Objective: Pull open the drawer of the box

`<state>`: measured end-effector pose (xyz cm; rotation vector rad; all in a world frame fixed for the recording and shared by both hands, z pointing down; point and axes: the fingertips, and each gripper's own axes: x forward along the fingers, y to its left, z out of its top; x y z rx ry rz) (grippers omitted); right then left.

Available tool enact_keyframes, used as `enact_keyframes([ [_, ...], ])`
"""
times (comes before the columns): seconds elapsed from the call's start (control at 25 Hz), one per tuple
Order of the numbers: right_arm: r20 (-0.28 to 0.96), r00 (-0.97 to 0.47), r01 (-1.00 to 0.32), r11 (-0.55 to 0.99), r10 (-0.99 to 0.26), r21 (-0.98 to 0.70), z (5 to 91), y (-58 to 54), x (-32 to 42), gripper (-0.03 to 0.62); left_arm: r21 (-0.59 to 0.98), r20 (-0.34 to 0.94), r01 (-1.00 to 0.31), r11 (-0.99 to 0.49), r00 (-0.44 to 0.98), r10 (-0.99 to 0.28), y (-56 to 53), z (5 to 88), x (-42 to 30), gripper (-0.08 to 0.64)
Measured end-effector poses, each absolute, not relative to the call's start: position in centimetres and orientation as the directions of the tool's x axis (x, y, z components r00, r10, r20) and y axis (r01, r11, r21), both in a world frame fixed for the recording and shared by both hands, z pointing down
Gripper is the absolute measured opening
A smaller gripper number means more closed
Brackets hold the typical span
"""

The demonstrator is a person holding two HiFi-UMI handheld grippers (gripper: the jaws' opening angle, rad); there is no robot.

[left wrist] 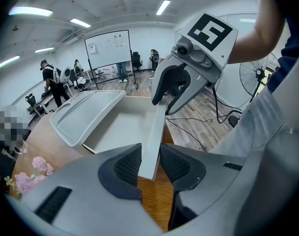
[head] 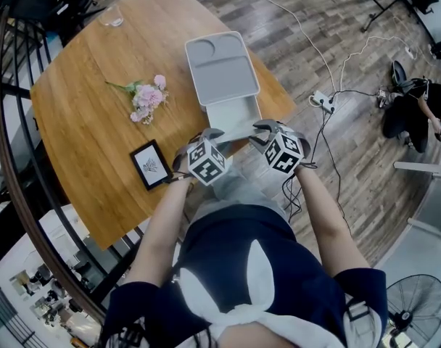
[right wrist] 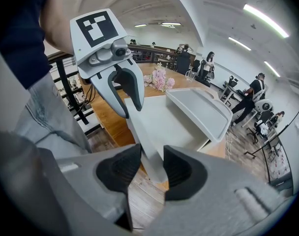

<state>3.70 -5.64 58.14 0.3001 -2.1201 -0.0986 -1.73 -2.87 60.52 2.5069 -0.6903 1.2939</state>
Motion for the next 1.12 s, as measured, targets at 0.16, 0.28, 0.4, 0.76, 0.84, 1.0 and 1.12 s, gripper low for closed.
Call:
enact_keyframes([
  [0.16, 0.822, -0.512, -0.176, 0.967, -0.251, 0.185, 58.1, -5.1, 3.8, 0.140, -0.002, 0.814, -0.505, -0.863, 0.500, -0.295, -2.4, 60.5, -1.6, 0.130],
  [0.28, 0.820, -0.514, -0.177, 0.967, -0.251, 0.184, 58.1, -4.9, 3.9, 0.141, 0.003, 0.814, -0.504, -0.863, 0.503, -0.291, -2.1, 60.5, -1.6, 0.131],
  [0.4, 0.819, -0.516, -0.175, 0.967, -0.250, 0.185, 58.0, -4.5, 3.9, 0.138, 0.007, 0.814, -0.505, -0.863, 0.504, -0.288, -1.7, 60.4, -1.6, 0.132],
  [0.76, 0.815, -0.523, -0.168, 0.968, -0.249, 0.188, 57.8, -3.3, 4.5, 0.138, 0.007, 0.815, -0.507, -0.862, 0.502, -0.289, -0.5, 60.1, -1.0, 0.132],
  [0.84, 0.814, -0.525, -0.167, 0.968, -0.250, 0.189, 57.8, -3.0, 4.7, 0.138, 0.008, 0.816, -0.508, -0.862, 0.501, -0.288, -0.2, 60.2, -0.8, 0.130],
  [1.0, 0.813, -0.528, -0.165, 0.969, -0.246, 0.185, 57.8, -2.3, 5.0, 0.138, 0.007, 0.818, -0.509, -0.860, 0.497, -0.288, 0.5, 60.1, -0.5, 0.132],
  [1.12, 0.813, -0.528, -0.163, 0.969, -0.245, 0.186, 57.8, -1.7, 5.0, 0.138, 0.003, 0.820, -0.509, -0.861, 0.494, -0.289, 1.0, 60.2, -0.5, 0.130],
])
